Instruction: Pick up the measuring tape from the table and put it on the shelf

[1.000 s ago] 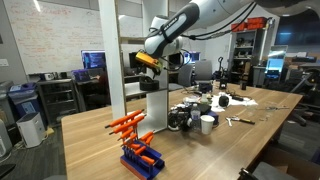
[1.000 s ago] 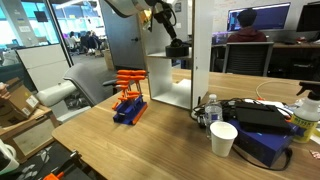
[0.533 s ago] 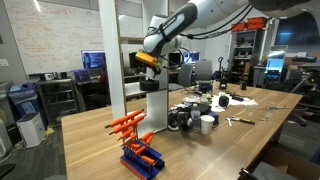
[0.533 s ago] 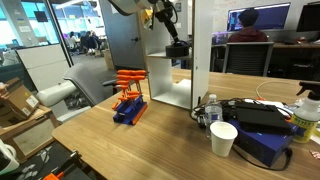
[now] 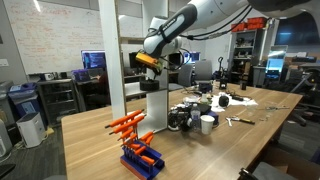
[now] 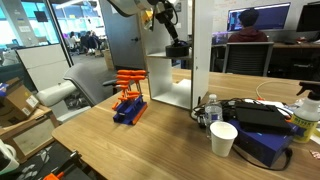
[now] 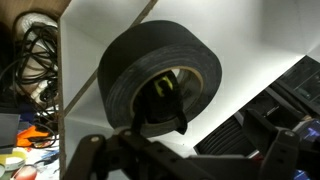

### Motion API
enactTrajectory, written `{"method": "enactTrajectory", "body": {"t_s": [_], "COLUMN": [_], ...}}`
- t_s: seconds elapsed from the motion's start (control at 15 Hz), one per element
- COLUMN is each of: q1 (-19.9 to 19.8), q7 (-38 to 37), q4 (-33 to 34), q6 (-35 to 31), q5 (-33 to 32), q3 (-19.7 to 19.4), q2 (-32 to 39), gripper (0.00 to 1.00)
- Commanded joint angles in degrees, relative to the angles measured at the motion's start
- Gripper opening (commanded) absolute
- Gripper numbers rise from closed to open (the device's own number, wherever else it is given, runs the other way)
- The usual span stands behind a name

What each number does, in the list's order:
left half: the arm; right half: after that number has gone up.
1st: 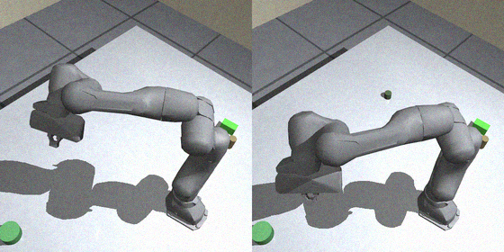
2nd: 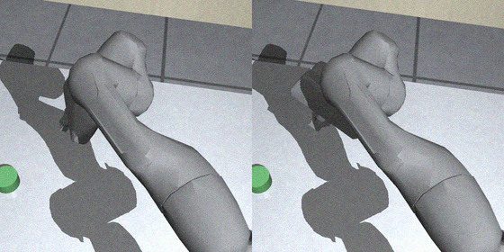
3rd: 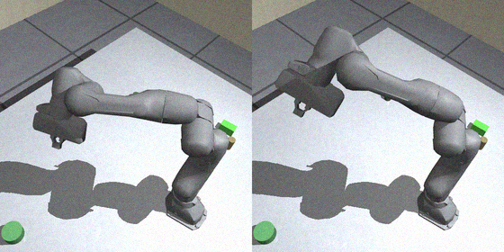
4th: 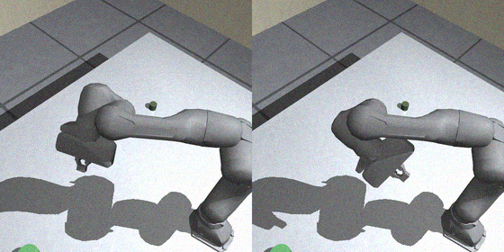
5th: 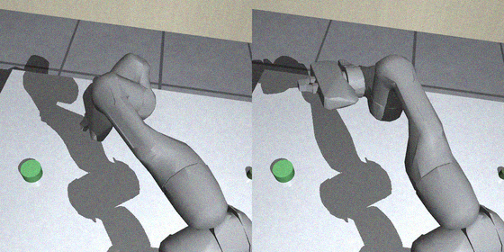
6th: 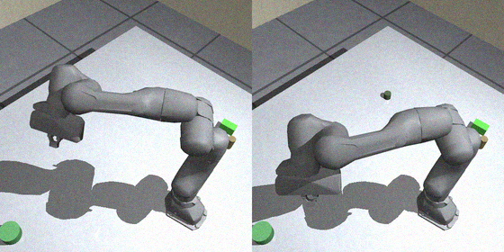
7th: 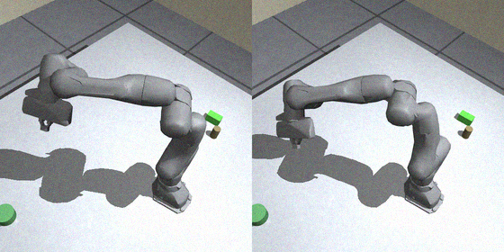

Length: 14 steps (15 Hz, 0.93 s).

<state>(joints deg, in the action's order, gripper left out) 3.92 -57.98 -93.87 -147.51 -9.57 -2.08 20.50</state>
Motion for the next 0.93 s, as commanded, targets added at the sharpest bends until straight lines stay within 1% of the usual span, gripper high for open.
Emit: {"method": "enactTrajectory", "body": {"t_s": [0.0, 0.13, 0.2, 0.47, 0.53, 0.87], "q1": [1.22, 1.23, 0.82, 1.53, 1.14, 1.21], "q7": [0.72, 0.72, 1.44, -0.64, 0.61, 0.6], "q4": [0.04, 0.04, -1.04, -3.75, -1.24, -1.51], "q6": [0.01, 0.01, -0.69, -1.25, -0.24, -0.11], "q5": [1.02, 1.02, 1.78, -0.45, 0.79, 0.76], "q3": [-1.44, -1.45, -1.05, -2.8, -2.19, -2.47], "q2": [0.01, 0.01, -0.86, -3.57, -0.84, -0.55], "gripper": [1.0, 1.0, 1.0, 1.0, 1.0, 1.0]}}
